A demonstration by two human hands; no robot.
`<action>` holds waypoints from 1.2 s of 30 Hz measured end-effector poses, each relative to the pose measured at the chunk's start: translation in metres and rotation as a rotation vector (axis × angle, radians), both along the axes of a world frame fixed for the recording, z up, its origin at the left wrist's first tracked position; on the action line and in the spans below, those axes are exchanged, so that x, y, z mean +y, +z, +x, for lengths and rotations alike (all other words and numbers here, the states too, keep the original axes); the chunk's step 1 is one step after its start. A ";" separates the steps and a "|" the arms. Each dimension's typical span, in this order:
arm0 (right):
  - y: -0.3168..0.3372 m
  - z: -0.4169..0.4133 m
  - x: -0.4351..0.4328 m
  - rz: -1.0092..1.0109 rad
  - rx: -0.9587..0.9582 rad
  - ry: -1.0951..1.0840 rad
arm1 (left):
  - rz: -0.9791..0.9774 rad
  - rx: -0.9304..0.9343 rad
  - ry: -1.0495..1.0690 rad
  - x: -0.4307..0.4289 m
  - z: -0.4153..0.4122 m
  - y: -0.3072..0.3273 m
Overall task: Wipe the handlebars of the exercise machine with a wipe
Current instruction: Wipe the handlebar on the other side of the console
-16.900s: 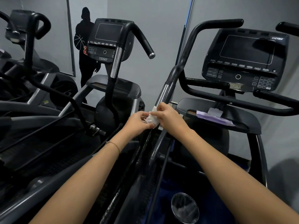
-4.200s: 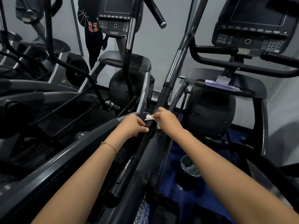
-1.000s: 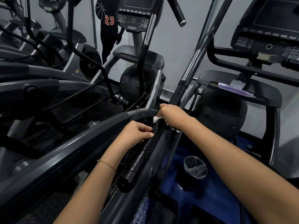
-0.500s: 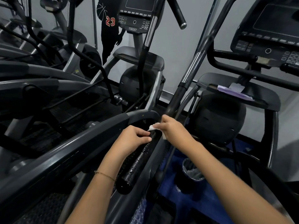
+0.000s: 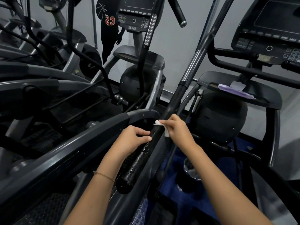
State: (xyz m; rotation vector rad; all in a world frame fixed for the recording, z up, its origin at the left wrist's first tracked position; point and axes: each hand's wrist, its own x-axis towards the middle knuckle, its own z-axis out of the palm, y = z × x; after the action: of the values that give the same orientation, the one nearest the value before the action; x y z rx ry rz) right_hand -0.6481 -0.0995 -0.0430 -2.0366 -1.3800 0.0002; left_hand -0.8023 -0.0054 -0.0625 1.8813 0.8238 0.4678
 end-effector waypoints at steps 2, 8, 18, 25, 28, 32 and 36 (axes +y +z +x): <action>0.000 -0.010 0.001 -0.016 -0.068 0.024 | 0.004 -0.011 0.002 -0.001 0.000 -0.002; -0.005 -0.011 -0.014 0.040 -0.028 0.095 | 0.012 -0.020 0.004 -0.001 -0.001 -0.001; -0.019 -0.030 -0.019 0.143 0.019 0.068 | -0.007 -0.055 0.001 -0.001 0.000 -0.004; -0.024 -0.032 -0.015 0.158 0.007 0.025 | -0.005 -0.053 0.004 -0.001 0.000 -0.003; -0.032 -0.031 -0.027 0.196 -0.028 0.119 | -0.018 -0.064 0.000 -0.002 0.000 -0.002; -0.026 -0.015 -0.010 0.202 0.094 -0.022 | 0.019 -0.026 0.002 -0.001 0.001 0.000; -0.034 -0.035 -0.022 0.228 -0.026 0.117 | 0.009 -0.057 -0.021 -0.002 0.000 0.002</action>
State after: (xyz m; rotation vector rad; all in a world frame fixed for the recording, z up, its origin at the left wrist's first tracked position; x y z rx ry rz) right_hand -0.6835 -0.1218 -0.0767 -1.7724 -1.4431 -0.1272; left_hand -0.8026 -0.0079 -0.0609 1.8743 0.7649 0.5106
